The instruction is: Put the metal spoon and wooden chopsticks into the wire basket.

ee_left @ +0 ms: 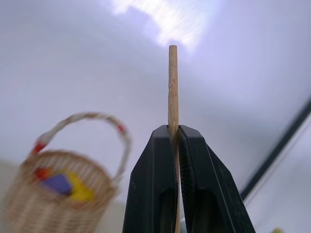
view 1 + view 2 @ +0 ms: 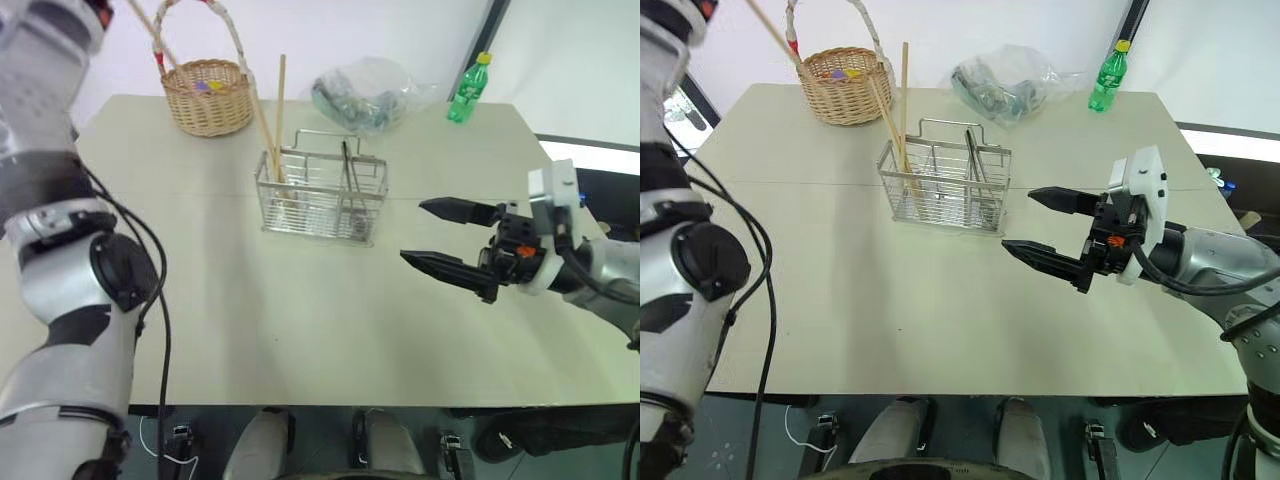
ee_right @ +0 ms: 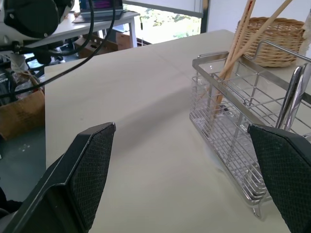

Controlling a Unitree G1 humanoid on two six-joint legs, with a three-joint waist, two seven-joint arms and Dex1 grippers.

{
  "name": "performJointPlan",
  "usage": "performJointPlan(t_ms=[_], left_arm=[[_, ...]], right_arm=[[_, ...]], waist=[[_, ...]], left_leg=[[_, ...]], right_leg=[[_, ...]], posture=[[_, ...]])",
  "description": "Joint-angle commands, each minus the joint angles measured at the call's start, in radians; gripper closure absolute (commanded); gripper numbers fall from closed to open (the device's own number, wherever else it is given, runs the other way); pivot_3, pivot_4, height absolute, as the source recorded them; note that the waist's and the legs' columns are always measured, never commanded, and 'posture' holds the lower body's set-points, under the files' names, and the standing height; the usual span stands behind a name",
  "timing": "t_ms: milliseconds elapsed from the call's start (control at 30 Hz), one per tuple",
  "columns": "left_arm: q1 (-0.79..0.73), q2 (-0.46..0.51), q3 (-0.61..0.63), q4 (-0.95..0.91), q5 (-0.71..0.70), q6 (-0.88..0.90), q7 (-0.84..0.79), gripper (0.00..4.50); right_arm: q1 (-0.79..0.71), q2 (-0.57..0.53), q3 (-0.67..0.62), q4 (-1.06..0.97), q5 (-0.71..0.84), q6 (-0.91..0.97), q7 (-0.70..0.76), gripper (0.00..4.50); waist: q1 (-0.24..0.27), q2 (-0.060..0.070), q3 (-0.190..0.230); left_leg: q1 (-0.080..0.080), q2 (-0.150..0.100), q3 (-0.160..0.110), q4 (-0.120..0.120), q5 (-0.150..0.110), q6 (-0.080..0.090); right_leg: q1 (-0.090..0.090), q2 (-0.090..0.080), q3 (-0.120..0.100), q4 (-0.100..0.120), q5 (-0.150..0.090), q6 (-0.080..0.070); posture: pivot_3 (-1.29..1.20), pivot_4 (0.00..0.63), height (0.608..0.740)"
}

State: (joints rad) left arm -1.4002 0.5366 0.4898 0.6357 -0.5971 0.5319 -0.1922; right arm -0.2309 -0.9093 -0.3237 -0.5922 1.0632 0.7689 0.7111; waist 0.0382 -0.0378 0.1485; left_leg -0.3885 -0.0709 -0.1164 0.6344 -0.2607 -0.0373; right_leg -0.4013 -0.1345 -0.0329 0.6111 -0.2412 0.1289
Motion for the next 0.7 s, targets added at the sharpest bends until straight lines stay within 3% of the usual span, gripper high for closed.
performJointPlan(t_ms=[33,233,500,700], left_arm=[[-0.042,-0.03,-0.043,0.016,0.01,-0.019,-0.058,4.48],[0.001,-0.087,-0.149,-0.041,0.056,0.0,-0.133,4.48],[0.177,-0.181,-0.272,-0.214,0.111,-0.024,-0.196,4.48],[0.268,-0.222,-0.299,-0.309,0.126,-0.024,-0.202,4.48]], right_arm=[[0.014,0.014,-0.027,-0.04,0.009,-0.016,-0.019,0.0],[0.051,0.029,-0.057,-0.069,0.022,-0.019,-0.054,0.0],[0.083,0.038,-0.076,-0.098,0.03,-0.025,-0.091,0.0],[0.087,0.042,-0.081,-0.099,0.038,-0.028,-0.11,0.0]], waist=[[0.001,0.0,0.0],[-0.001,-0.001,0.001],[0.0,0.0,0.0],[0.0,0.0,0.0]], left_leg=[[0.0,0.0,0.0,0.0,0.0,0.0],[0.0,0.0,0.0,0.001,0.0,0.0],[0.001,0.0,-0.001,0.0,0.0,0.0],[0.001,0.0,-0.001,0.001,0.0,0.0]], right_leg=[[0.0,0.0,0.0,0.001,0.0,0.0],[0.0,0.001,-0.001,0.001,0.0,0.0],[0.0,0.001,0.001,0.001,0.0,0.0],[0.001,0.001,0.001,0.001,0.0,0.0]], posture=[[0.0,0.15,0.674],[0.0,0.15,0.674],[0.0,0.15,0.674],[0.0,0.15,0.674]])
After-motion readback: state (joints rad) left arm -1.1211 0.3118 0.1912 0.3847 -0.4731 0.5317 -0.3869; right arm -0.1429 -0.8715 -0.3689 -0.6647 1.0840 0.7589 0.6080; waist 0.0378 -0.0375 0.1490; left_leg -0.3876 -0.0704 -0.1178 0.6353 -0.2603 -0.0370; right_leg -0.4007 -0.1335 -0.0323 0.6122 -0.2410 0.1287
